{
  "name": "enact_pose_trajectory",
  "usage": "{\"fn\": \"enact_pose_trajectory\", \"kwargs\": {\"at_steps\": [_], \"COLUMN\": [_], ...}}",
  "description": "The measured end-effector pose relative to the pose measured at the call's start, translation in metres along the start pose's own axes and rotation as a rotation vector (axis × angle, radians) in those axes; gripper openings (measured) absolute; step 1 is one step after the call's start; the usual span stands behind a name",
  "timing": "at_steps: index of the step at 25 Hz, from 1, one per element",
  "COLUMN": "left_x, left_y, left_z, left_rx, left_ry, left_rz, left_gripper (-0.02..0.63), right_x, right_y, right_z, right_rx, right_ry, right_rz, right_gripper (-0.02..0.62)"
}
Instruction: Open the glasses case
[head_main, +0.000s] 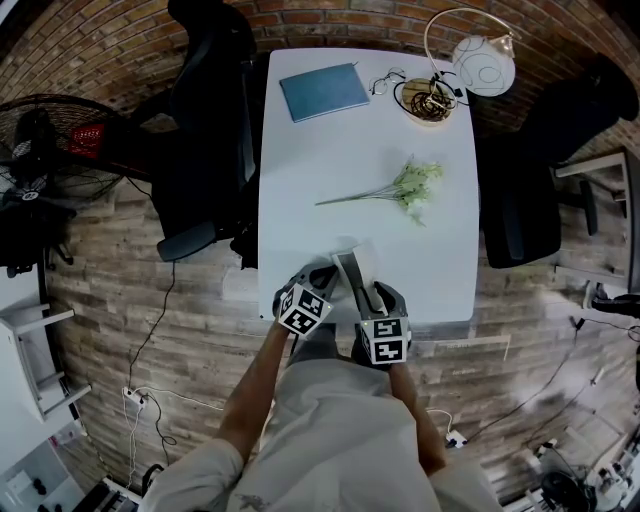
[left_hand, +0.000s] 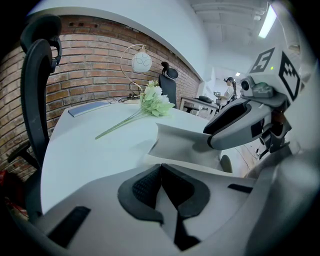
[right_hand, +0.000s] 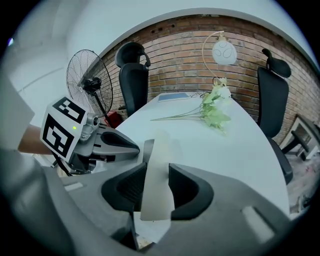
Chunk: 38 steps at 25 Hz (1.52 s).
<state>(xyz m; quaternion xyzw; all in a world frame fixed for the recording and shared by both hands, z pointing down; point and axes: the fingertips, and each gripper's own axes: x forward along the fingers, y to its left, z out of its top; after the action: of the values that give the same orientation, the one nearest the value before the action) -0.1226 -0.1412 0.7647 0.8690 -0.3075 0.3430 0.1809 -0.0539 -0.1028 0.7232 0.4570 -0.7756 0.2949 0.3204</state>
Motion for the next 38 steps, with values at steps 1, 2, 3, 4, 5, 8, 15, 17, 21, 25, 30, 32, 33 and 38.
{"fn": "enact_pose_trajectory", "kwargs": {"at_steps": [1, 2, 3, 4, 5, 8, 15, 17, 21, 25, 30, 32, 33, 38], "left_x": [0.0, 0.0, 0.0, 0.0, -0.001, -0.001, 0.0, 0.0, 0.0, -0.001, -0.001, -0.001, -0.001, 0.0], "left_y": [0.0, 0.0, 0.0, 0.0, 0.0, 0.0, 0.0, 0.0, 0.0, 0.0, 0.0, 0.0, 0.0, 0.0], "left_z": [0.0, 0.0, 0.001, 0.001, 0.001, 0.001, 0.001, 0.001, 0.001, 0.001, 0.001, 0.0, 0.001, 0.001], "left_rx": [0.0, -0.001, -0.001, -0.002, -0.002, -0.003, -0.007, -0.008, -0.01, -0.01, -0.01, -0.01, -0.01, -0.011], "left_ry": [0.001, 0.001, 0.002, 0.002, 0.002, 0.0, 0.002, 0.002, 0.002, 0.001, 0.002, 0.001, 0.0, 0.0], "left_rz": [0.0, 0.0, 0.0, 0.0, -0.001, 0.0, 0.002, 0.002, 0.004, 0.004, 0.003, 0.003, 0.004, 0.004], "left_gripper": [0.008, 0.008, 0.008, 0.008, 0.008, 0.008, 0.008, 0.008, 0.008, 0.008, 0.008, 0.008, 0.008, 0.008], "right_x": [0.0, -0.001, -0.001, -0.001, -0.001, -0.002, -0.003, -0.004, -0.004, -0.005, -0.006, -0.005, -0.006, -0.006], "right_y": [-0.001, -0.002, -0.003, -0.004, -0.004, -0.007, -0.014, -0.015, -0.018, -0.019, -0.021, -0.022, -0.023, -0.027], "right_z": [0.001, 0.001, 0.002, 0.002, 0.002, 0.002, 0.002, 0.002, 0.001, 0.001, 0.0, 0.0, 0.0, -0.001], "right_rx": [0.002, 0.005, 0.008, 0.011, 0.013, 0.019, 0.03, 0.034, 0.041, 0.045, 0.049, 0.051, 0.052, 0.059], "right_ry": [-0.001, -0.002, -0.004, -0.007, -0.01, -0.016, -0.015, -0.015, -0.018, -0.021, -0.022, -0.023, -0.023, -0.022], "right_rz": [-0.002, -0.004, -0.006, -0.006, -0.008, -0.013, -0.026, -0.029, -0.033, -0.037, -0.044, -0.046, -0.048, -0.058], "right_gripper": [0.139, 0.133, 0.13, 0.126, 0.122, 0.115, 0.112, 0.112, 0.112, 0.104, 0.1, 0.1, 0.1, 0.098]}}
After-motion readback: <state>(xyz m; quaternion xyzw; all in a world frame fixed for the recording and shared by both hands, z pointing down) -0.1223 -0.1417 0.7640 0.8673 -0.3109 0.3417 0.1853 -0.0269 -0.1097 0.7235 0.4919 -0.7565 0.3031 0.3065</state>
